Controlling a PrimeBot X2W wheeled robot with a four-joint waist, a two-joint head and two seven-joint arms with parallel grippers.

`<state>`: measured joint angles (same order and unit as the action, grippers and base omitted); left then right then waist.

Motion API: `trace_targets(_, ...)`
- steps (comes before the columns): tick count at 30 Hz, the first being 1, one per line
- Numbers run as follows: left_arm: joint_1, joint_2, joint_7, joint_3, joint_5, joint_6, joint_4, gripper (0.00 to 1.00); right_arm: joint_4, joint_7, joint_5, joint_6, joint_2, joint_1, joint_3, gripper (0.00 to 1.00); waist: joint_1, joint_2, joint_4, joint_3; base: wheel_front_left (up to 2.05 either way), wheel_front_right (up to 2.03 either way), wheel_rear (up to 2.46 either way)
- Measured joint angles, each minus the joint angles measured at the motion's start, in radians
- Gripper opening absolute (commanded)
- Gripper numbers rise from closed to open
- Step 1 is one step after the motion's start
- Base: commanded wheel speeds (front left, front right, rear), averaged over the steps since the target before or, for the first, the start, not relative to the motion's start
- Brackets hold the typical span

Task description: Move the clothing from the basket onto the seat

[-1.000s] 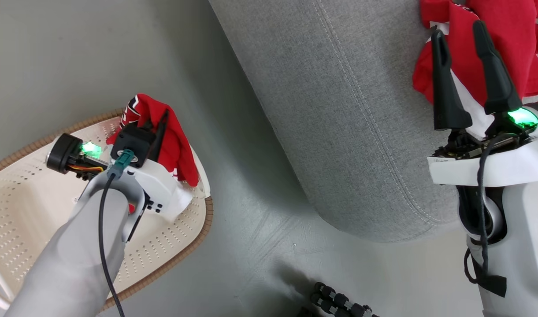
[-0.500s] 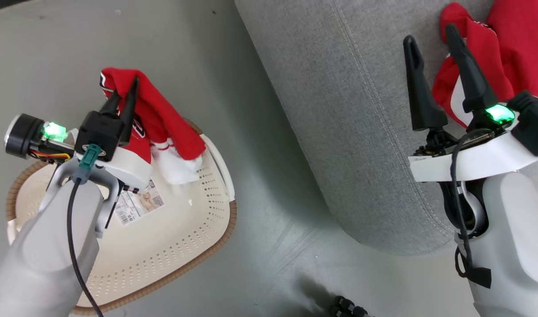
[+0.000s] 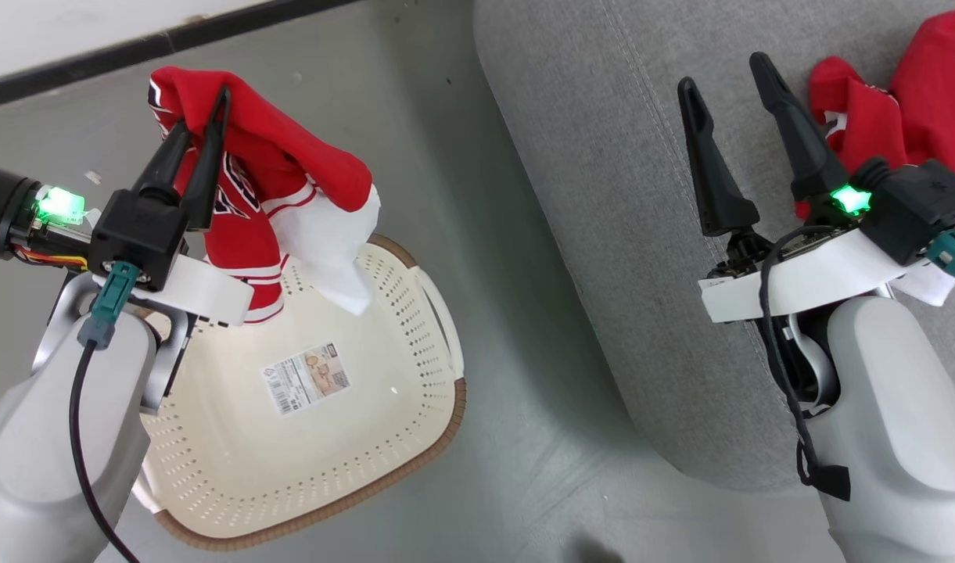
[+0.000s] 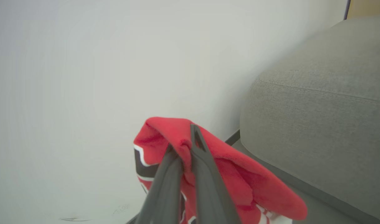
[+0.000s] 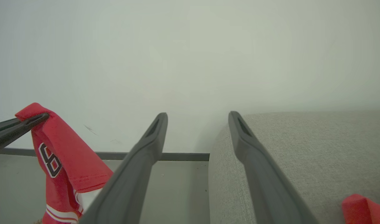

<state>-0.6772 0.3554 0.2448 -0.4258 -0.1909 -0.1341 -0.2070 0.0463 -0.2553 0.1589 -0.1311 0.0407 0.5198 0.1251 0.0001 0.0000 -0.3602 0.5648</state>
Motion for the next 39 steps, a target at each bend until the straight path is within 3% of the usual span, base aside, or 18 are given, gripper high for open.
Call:
trace_targets(15, 0.054, 0.028, -0.076, -0.04, -0.02, 0.056, 0.142, 0.0, 0.103, 0.0, -0.057, 0.0, 0.037, -0.057, 0.063, 1.0, 0.0, 0.0, 0.096, -0.158, 0.0, 0.0, 0.0)
trace_targets(31, 0.052, 0.007, -0.184, -0.147, -0.043, 0.147, 0.277, 0.0, 0.195, 0.0, -0.091, 0.0, 0.128, -0.115, 0.31, 1.0, 0.0, 0.0, 0.201, -0.339, 0.0, 0.0, 0.0)
trace_targets(39, 0.054, -0.016, -0.234, -0.183, -0.083, 0.172, 0.311, 0.0, 0.217, 0.0, -0.058, 0.0, 0.14, -0.154, 0.457, 1.0, 0.0, 0.0, 0.247, -0.418, 0.0, 0.0, 0.0)
